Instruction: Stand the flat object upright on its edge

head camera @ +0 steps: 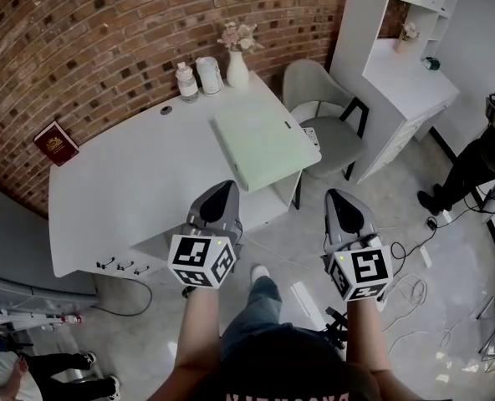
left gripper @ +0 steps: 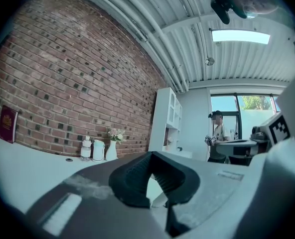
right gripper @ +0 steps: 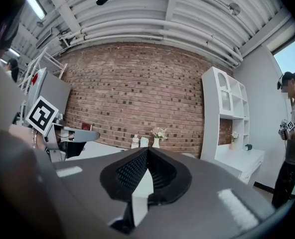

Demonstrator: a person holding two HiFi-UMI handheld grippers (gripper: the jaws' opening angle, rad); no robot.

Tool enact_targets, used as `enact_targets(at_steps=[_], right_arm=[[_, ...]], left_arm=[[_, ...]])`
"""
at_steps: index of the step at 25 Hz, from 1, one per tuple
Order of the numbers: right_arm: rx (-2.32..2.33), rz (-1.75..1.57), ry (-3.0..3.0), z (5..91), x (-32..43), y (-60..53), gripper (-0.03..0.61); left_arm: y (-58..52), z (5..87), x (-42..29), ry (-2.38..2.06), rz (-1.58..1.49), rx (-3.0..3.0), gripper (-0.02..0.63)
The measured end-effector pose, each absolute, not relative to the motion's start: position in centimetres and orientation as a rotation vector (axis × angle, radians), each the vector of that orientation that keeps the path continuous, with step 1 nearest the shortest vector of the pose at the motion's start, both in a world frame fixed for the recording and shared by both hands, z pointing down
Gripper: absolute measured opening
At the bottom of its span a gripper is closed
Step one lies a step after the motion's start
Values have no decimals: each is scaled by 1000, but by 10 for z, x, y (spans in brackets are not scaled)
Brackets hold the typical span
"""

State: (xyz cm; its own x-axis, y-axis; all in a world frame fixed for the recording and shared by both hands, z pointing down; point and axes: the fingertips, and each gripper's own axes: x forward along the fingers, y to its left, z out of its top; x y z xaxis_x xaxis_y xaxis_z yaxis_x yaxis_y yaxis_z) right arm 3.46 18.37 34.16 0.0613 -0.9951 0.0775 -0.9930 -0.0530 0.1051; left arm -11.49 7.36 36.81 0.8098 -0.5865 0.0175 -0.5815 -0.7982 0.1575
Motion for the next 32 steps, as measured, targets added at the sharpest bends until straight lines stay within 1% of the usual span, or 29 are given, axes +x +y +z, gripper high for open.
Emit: enact_targets(at_steps=[14, 24, 32], right_arm=[[2106, 32, -2113, 346, 84, 27, 2], [2098, 44, -2071, 350, 103, -28, 2], [2043, 92, -2133, 362, 118, -60, 2]], left_arm=[[-71, 381, -72, -1005, 48, 2818, 0], [-113, 390, -70, -1032, 103, 2799, 0], [-136, 401, -82, -1169, 118, 2717, 0]])
